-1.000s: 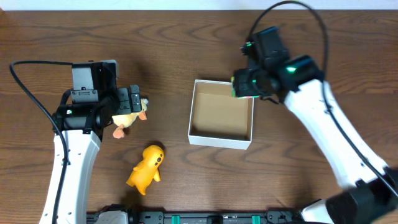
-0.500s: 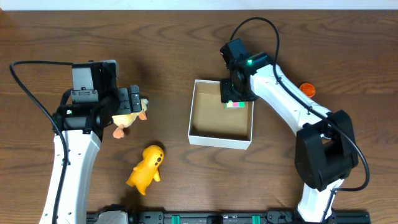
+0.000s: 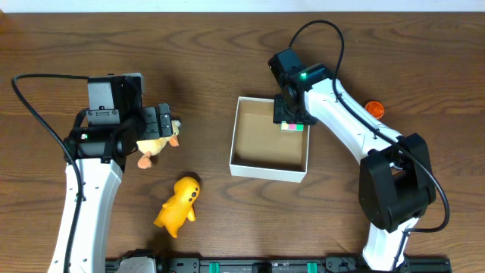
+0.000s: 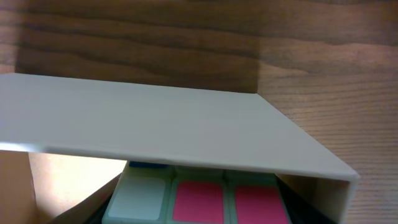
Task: Pack container
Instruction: 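Carry the cube with the right gripper into the white box and release, then move the right gripper to the orange round toy and grasp it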
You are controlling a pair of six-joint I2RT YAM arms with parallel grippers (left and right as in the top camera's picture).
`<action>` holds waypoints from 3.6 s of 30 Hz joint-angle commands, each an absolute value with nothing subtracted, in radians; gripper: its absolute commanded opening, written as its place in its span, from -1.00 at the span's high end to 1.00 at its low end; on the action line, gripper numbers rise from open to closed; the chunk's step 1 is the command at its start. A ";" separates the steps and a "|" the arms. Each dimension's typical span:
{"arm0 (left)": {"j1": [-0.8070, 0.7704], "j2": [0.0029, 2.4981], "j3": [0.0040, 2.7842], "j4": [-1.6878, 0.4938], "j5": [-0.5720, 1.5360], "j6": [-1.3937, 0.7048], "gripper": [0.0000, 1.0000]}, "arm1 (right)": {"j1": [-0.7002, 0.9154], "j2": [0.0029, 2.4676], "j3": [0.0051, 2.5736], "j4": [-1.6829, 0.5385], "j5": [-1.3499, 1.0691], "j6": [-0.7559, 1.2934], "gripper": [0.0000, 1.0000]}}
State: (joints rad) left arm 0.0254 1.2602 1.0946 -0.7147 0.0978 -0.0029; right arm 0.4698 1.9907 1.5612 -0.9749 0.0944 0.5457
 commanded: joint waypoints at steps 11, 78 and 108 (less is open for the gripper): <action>0.030 1.254 1.119 -0.713 0.090 0.003 -0.96 | 0.472 1.997 1.562 -0.980 0.123 0.571 -0.79; 0.030 1.254 1.119 -0.721 0.090 0.003 -0.96 | 0.252 1.805 1.435 -0.867 0.096 0.486 0.16; 0.030 1.254 1.118 -0.726 0.090 0.003 -0.96 | -0.155 2.073 1.576 -0.978 0.055 0.342 -0.98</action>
